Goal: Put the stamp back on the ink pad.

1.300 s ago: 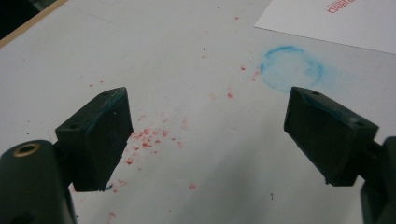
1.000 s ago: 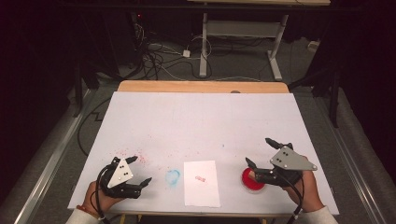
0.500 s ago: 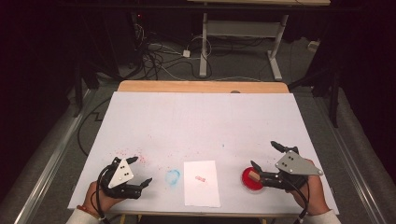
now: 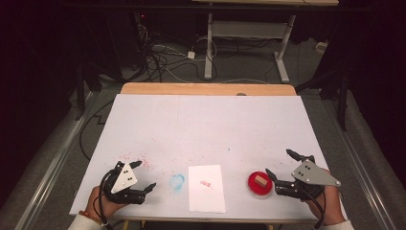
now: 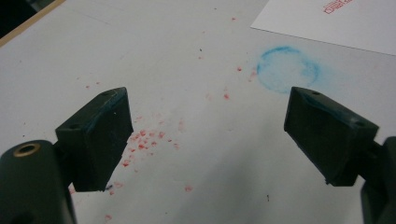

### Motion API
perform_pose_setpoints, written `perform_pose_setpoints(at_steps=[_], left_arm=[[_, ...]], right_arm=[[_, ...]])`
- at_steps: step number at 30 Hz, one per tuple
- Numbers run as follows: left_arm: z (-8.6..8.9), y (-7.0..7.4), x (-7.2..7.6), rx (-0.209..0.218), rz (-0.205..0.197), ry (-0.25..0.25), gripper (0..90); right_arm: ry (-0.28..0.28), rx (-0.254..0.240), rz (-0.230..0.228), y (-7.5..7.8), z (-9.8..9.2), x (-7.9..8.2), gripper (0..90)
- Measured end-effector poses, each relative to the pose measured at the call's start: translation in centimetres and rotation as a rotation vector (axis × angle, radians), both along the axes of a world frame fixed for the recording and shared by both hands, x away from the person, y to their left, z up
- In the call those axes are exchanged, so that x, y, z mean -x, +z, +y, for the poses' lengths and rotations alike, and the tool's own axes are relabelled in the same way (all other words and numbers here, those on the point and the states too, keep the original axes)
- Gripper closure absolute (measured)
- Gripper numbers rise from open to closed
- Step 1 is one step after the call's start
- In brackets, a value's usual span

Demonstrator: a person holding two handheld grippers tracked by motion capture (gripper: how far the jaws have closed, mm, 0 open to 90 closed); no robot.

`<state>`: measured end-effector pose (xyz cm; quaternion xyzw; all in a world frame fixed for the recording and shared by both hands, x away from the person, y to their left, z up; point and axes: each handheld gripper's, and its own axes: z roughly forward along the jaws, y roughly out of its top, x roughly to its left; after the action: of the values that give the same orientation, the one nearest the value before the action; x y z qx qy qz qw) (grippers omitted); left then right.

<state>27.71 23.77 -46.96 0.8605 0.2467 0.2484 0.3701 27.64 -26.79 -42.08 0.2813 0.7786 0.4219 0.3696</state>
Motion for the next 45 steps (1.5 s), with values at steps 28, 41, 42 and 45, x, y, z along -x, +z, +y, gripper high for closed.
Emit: perform_pose_setpoints(at_steps=[28, 41, 42, 45], left_arm=[[-0.6, 0.0, -0.4, 0.001, -0.004, -0.025, 14.3], [-0.6, 0.0, -0.3, 0.001, -0.005, -0.035, 14.3], [-0.6, 0.0, -0.3, 0.001, -0.007, -0.035, 14.3], [-0.6, 0.0, -0.2, -0.001, -0.008, -0.037, 14.3]], right_arm=[[-0.052, -0.002, 0.076, -4.3, -3.7, 1.1, 15.2], [-0.039, -0.012, 0.096, -5.3, -3.6, 0.9, 15.4], [-0.040, -0.010, 0.093, -5.3, -3.5, 0.9, 15.4], [-0.042, -0.013, 0.084, -5.1, -3.4, 1.0, 15.4]])
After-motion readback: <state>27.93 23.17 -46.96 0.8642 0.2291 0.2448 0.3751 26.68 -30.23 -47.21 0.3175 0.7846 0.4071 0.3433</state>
